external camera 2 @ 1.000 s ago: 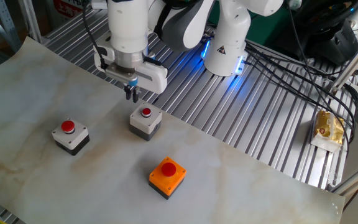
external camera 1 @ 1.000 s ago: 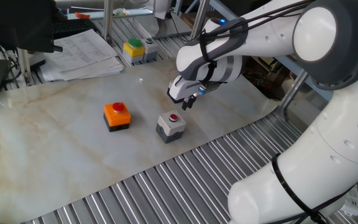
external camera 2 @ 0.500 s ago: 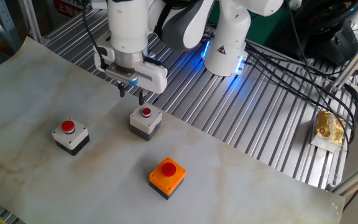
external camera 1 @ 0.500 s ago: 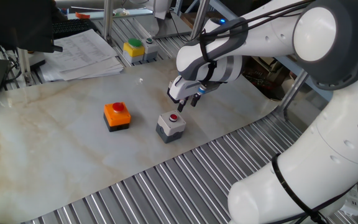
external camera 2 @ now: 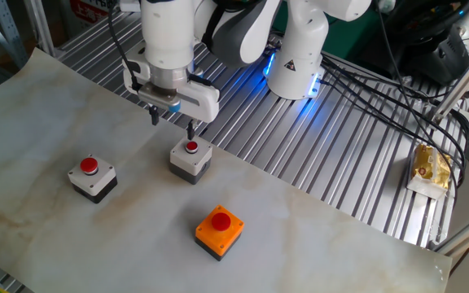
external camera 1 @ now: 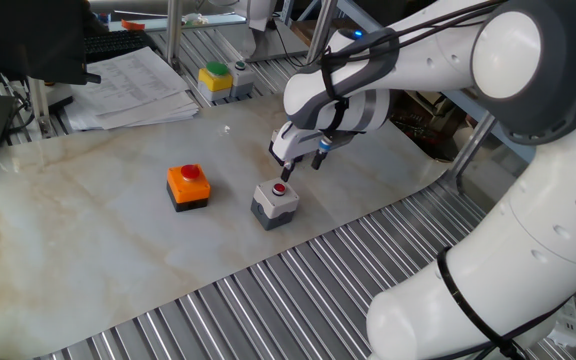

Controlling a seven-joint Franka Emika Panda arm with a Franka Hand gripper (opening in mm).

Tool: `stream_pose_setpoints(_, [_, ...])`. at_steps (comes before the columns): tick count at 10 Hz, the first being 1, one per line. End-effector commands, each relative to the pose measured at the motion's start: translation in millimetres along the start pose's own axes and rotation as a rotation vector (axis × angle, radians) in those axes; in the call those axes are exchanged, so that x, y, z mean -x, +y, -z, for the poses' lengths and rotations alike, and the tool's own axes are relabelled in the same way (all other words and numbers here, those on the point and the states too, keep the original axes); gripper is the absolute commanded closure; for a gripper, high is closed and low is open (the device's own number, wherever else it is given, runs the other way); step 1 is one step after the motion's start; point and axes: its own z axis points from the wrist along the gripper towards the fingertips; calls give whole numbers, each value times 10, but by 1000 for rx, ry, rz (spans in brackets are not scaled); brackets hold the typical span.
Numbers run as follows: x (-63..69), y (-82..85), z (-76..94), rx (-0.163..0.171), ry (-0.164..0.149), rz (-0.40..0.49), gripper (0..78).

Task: Press three buttons from left to right in sequence

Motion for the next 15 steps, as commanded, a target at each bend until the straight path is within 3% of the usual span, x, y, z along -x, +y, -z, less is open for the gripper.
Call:
stream_pose_setpoints(1, [-85, 143, -13, -75, 19, -39, 2])
stream_pose_setpoints(2, [-91, 149, -16, -85, 19, -39, 2])
stream_pose_setpoints(3, [-92, 163, -12, -120, 20, -32, 2])
stream_pose_setpoints(4, [-93, 166, -8, -124, 20, -34, 2])
stream_pose_setpoints(9, [-98, 162, 9, -88, 27, -48, 2])
stream_pose_setpoints(15, [-70, 169, -56, -86, 26, -49, 2])
